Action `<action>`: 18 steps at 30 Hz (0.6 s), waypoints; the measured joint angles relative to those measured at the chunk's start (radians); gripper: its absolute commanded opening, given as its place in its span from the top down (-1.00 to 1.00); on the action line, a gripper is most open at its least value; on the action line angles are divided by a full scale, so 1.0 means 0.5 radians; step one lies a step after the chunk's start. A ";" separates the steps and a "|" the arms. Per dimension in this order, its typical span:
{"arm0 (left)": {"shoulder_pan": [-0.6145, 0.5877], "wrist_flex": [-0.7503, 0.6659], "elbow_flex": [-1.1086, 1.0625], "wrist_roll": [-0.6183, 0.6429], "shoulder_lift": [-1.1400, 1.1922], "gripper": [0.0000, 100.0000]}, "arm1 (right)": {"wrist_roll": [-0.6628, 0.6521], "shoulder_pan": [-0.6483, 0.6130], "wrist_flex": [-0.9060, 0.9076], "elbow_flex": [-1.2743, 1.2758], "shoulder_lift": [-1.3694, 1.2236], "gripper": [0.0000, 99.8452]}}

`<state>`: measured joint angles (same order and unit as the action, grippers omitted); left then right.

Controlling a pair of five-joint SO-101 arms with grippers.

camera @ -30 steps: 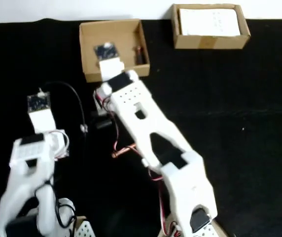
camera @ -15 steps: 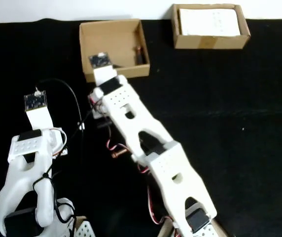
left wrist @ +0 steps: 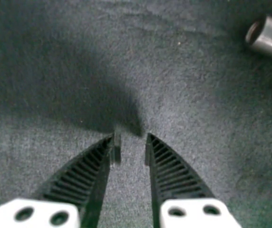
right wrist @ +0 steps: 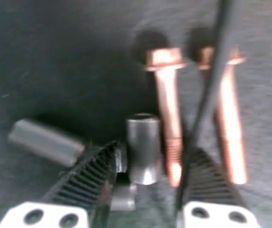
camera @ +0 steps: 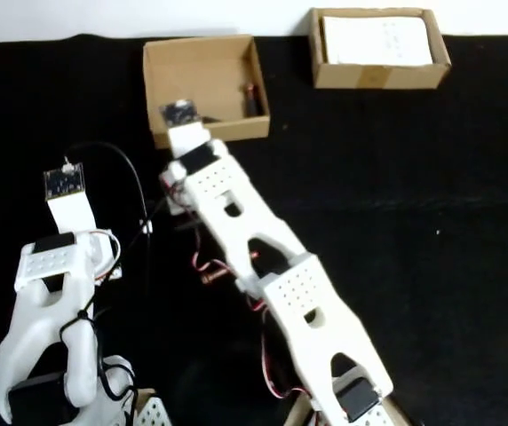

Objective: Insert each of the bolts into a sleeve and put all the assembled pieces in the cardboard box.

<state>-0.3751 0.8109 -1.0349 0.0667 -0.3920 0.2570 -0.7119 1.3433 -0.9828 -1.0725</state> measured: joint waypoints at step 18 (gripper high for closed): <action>0.000 0.000 0.000 0.000 0.006 0.79 | -0.157 0.120 0.500 -0.402 -0.043 0.97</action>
<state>-0.3751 0.8109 -1.0349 0.0667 -0.3890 0.1788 -0.6521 1.5934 -1.1838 -1.0940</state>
